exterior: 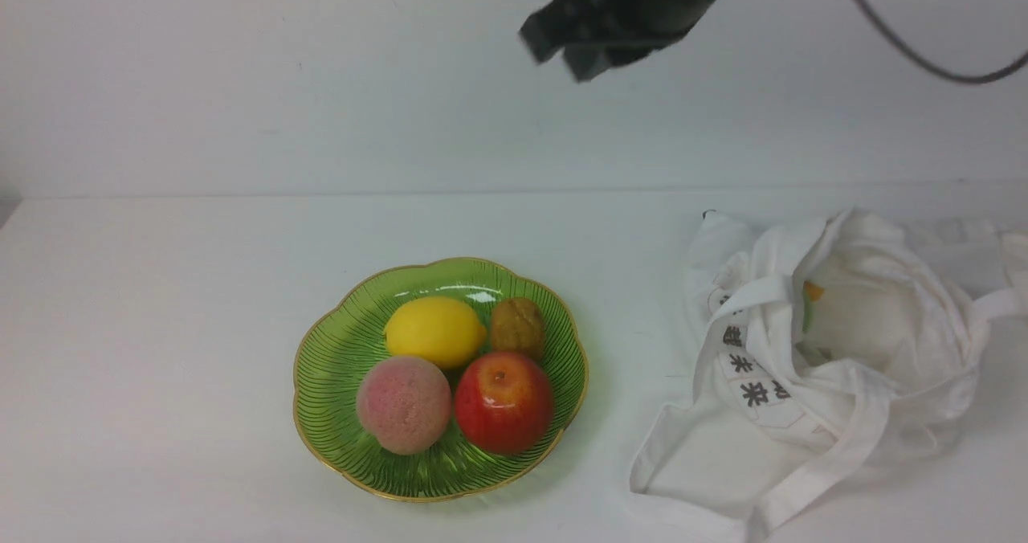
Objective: Take the fruit out of the cloth bag on the white table and place them on a plate.
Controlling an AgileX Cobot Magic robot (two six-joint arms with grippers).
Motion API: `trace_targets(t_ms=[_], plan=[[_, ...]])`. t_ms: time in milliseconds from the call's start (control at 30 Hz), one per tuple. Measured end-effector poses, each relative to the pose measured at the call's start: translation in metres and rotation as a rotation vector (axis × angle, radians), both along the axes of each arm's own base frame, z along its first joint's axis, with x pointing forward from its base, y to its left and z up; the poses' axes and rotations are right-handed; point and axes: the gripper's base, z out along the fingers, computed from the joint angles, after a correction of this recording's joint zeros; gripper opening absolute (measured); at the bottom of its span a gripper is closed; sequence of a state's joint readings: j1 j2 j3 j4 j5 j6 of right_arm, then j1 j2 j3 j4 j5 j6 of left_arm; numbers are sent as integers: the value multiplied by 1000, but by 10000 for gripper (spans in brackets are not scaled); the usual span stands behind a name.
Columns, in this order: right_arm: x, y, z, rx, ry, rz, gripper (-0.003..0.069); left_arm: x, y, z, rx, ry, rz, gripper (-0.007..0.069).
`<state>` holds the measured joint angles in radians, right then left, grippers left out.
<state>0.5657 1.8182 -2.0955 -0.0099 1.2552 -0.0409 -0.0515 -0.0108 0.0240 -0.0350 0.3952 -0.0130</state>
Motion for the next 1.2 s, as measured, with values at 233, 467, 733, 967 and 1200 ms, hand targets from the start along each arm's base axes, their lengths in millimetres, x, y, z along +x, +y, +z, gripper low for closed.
trace_targets(t_ms=[233,467,733,967,1200], plan=[[-105,-80,61,76,-127,-160,-14,0,0,0,0,0,0,-8],[-208,-147,39,250,-339,-181,-14,0,0,0,0,0,0,-8],[-271,-179,-49,530,-550,-141,-14,0,0,0,0,0,0,-8],[-295,-189,-123,659,-723,-69,-14,0,0,0,0,0,0,-8],[-296,-188,-150,649,-733,-51,-14,0,0,0,0,0,0,-8]])
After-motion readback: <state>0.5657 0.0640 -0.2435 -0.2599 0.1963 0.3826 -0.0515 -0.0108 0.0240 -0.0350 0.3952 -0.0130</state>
